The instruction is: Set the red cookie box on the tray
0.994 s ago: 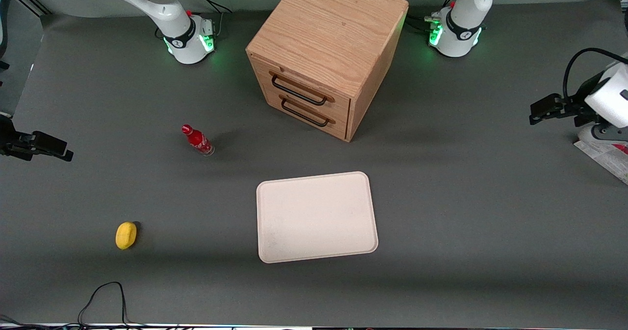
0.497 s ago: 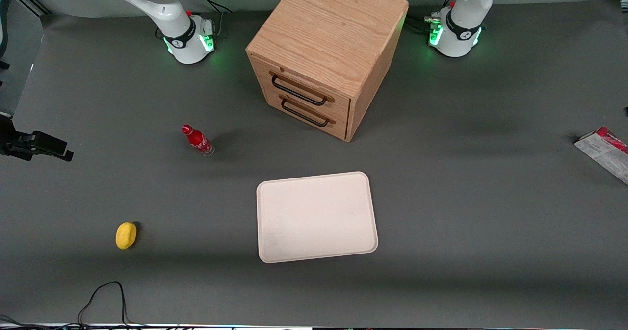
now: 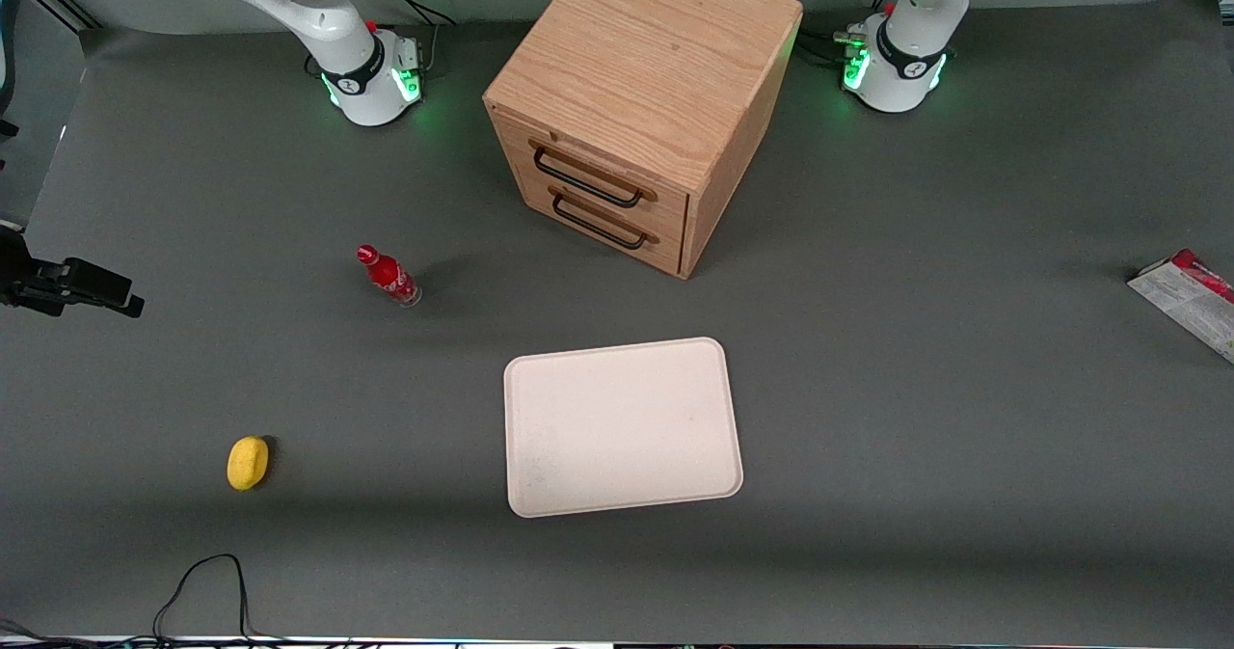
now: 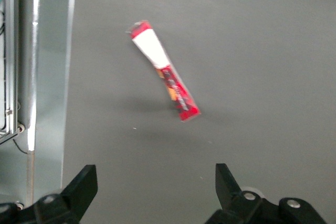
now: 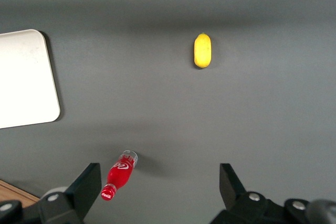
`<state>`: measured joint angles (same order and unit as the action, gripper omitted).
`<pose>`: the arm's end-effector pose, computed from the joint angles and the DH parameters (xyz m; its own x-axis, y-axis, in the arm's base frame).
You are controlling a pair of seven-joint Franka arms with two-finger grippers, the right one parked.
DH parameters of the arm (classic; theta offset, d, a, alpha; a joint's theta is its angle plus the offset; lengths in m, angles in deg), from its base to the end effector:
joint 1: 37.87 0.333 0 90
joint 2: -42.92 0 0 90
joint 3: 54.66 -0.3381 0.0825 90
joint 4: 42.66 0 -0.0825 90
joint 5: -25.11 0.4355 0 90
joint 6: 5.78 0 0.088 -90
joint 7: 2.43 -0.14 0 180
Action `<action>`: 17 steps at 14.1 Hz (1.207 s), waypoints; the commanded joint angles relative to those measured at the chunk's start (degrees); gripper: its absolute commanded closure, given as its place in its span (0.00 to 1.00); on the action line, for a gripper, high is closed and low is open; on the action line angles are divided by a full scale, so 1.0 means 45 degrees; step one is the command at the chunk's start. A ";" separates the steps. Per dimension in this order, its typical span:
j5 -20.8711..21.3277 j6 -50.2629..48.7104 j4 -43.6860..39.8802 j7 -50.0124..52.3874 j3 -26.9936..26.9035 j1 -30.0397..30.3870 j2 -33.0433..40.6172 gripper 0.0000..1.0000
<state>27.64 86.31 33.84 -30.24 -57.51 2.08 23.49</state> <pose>0.5205 0.4834 0.5164 0.9634 0.2534 -0.0871 0.2525 -0.9673 -0.0224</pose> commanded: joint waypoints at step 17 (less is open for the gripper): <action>-0.0659 0.6018 0.4718 0.9420 0.0263 -0.0011 -0.1265 0.00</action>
<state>25.64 110.01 52.59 11.04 -56.25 2.43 18.17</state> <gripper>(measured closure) 0.000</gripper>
